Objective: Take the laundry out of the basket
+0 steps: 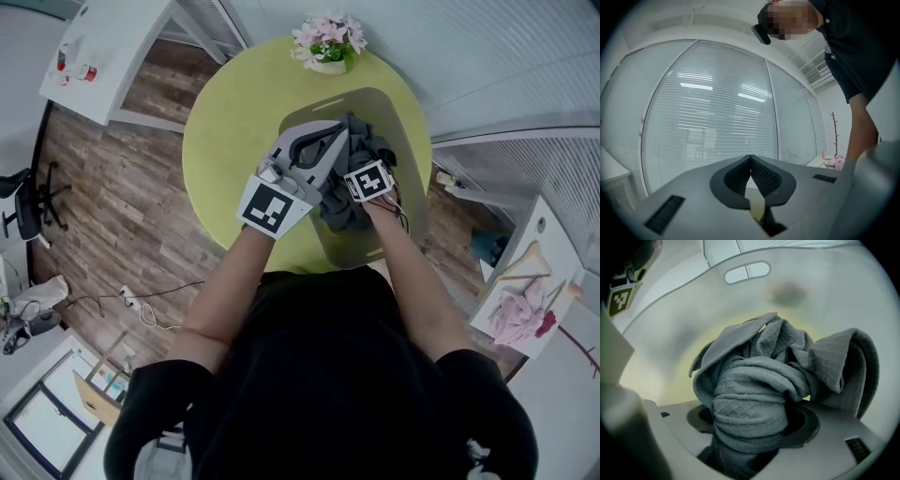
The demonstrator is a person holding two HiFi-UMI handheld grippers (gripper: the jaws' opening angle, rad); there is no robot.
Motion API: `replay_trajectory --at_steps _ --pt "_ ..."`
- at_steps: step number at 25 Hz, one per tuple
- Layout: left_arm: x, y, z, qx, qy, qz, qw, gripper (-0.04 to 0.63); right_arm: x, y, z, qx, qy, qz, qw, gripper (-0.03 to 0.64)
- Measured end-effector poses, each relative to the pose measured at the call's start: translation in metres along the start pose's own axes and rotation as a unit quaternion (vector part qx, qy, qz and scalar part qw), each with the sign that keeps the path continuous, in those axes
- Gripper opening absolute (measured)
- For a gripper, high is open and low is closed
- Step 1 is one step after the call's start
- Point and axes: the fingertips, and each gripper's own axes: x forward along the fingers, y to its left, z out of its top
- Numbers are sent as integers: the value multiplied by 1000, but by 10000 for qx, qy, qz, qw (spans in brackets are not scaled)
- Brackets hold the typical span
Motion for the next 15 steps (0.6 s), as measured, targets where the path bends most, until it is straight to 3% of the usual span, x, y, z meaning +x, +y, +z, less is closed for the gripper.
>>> replay_trajectory --at_steps 15 --pt "-55 -13 -3 147 219 162 9995 9 -54 30 -5 -406 -78 67 9991 365"
